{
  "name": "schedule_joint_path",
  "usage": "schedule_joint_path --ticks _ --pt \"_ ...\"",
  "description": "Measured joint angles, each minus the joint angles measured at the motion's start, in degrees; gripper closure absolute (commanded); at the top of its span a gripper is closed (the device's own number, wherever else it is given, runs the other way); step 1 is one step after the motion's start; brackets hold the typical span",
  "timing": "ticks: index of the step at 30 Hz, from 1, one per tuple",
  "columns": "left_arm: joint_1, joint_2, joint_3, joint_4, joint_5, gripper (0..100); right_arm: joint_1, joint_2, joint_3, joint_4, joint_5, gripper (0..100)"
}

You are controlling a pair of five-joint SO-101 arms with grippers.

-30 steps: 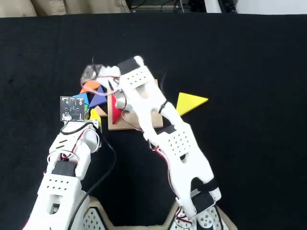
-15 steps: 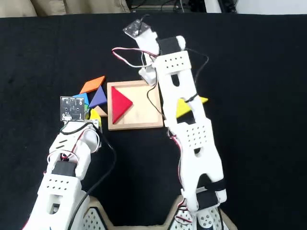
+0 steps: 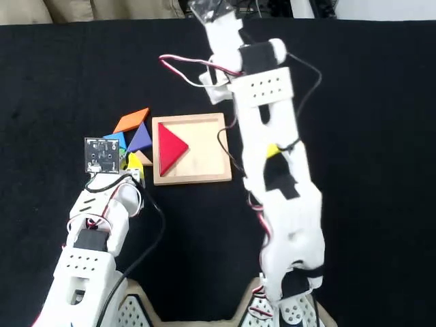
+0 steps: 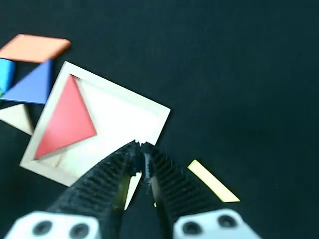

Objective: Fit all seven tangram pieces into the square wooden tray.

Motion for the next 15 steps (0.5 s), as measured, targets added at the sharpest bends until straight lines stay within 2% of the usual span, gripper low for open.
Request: schedule_joint_path --ticks 8,15 --pt "0.0 0.0 0.0 0.0 0.0 96 -1.1 -23.1 14.9 0.0 0.0 98.8" --pt "0.0 0.0 0.0 0.0 0.0 96 -1.9 -48.4 40.1 -2.1 0.0 98.7"
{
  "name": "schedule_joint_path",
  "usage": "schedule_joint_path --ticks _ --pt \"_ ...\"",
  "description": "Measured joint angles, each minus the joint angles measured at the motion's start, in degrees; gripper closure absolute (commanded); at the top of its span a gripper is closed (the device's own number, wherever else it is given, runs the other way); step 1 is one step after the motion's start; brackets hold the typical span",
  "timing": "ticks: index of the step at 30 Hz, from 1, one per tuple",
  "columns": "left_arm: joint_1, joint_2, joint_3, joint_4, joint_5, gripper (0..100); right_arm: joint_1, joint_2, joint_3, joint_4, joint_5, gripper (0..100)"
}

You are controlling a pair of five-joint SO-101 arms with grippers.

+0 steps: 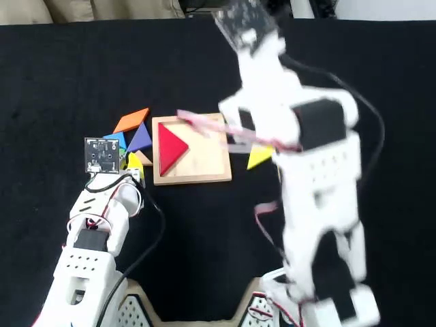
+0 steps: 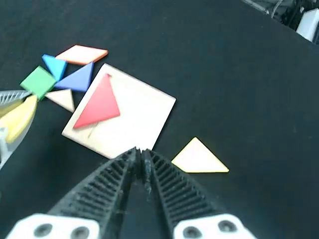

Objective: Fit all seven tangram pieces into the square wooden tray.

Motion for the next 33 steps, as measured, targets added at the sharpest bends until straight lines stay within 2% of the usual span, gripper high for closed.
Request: schedule_joint_path --ticks 5,8,10,13,16,21,33 --pt "0.0 0.0 0.0 0.0 0.0 96 -0.2 -7.2 24.6 -14.8 0.0 97.9" --pt "0.0 0.0 0.0 0.0 0.0 96 -0.1 -7.0 37.7 -25.8 -0.1 88.1" --pt "0.0 0.0 0.0 0.0 0.0 96 0.1 -5.4 40.8 -31.2 -1.7 81.7" --pt "0.0 0.0 0.0 -0.5 0.0 96 2.3 0.6 40.7 -35.3 -8.6 83.0" --pt "0.0 0.0 0.0 -0.5 0.0 96 3.2 11.1 35.9 -36.2 -12.3 85.7" --pt "0.0 0.0 0.0 -0.5 0.0 96 3.2 32.0 20.7 -34.7 -13.3 82.2" --pt "0.1 0.0 0.0 -0.5 0.0 96 3.2 69.9 -22.0 -20.0 -15.5 83.9"
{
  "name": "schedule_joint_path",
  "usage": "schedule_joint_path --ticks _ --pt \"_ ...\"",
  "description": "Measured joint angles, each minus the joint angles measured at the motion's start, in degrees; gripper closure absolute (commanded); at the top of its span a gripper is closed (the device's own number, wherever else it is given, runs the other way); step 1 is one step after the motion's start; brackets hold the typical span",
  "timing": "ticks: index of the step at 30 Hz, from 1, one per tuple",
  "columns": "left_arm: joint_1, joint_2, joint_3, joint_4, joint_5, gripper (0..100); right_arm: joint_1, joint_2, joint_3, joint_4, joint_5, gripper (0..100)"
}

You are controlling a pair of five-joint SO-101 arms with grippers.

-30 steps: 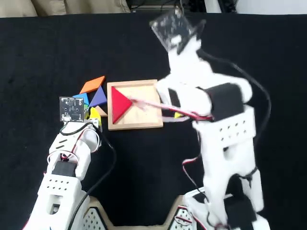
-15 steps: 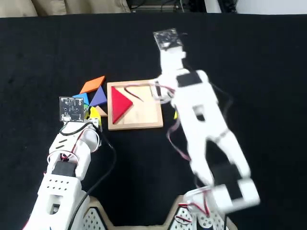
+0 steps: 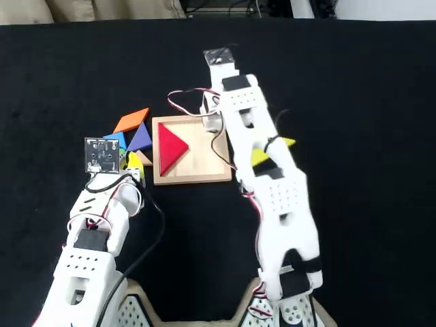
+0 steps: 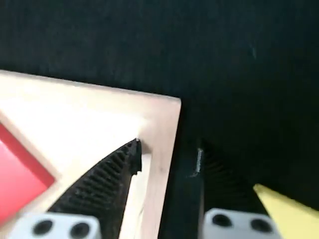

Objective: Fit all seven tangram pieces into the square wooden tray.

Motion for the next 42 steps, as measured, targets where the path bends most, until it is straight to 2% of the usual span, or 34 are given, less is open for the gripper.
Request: schedule_joint_path --ticks 5,12,17,25,31,36,42 --pt "0.0 0.0 0.0 0.0 0.0 96 0.3 9.1 -16.4 8.8 0.0 90.4" --pt "0.0 0.0 0.0 0.0 0.0 96 2.0 20.0 -37.6 19.5 0.0 90.7" --pt "0.0 0.0 0.0 0.0 0.0 96 4.7 25.8 -49.3 22.2 0.9 94.2" --pt "0.0 0.0 0.0 0.0 0.0 96 5.6 26.0 -50.5 22.2 3.3 93.2" --pt "0.0 0.0 0.0 0.0 0.0 96 5.6 26.0 -50.6 22.2 3.7 68.3" --pt "0.0 0.0 0.0 0.0 0.0 96 5.6 25.2 -50.0 22.2 9.7 74.9" --pt "0.0 0.0 0.0 0.0 0.0 96 5.6 10.8 -38.4 22.2 14.9 72.4"
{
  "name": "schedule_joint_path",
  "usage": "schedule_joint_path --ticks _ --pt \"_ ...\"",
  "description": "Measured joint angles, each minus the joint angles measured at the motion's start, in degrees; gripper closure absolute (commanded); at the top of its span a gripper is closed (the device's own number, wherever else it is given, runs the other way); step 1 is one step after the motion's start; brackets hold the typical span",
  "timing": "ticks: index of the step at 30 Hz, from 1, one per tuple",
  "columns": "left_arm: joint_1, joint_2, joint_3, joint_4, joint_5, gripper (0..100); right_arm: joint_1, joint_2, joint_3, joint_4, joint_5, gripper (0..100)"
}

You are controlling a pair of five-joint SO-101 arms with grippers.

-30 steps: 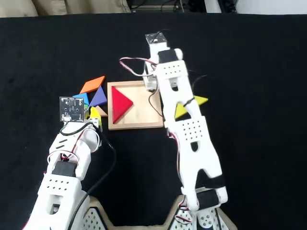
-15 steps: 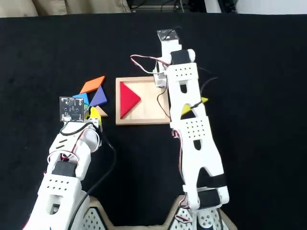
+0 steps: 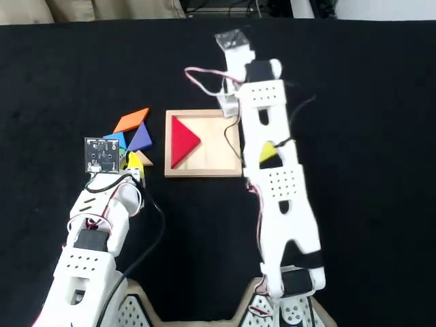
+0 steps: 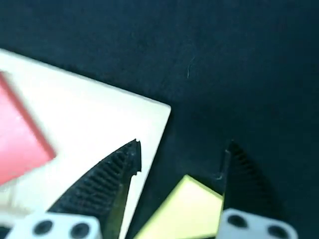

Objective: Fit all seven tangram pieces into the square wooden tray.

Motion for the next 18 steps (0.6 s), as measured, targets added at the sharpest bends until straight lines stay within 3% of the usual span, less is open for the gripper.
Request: schedule_joint_path --ticks 4,8,13,18 --pt "0.0 0.0 0.0 0.0 0.0 96 0.0 -13.1 13.2 0.0 11.7 72.6" --pt "0.0 0.0 0.0 0.0 0.0 96 0.7 -25.0 31.2 0.0 32.6 72.4" --pt "0.0 0.0 0.0 0.0 0.0 96 6.9 -34.7 49.5 0.0 58.4 72.6" --pt "0.0 0.0 0.0 0.0 0.0 96 10.3 -36.7 55.4 -0.5 71.6 72.4"
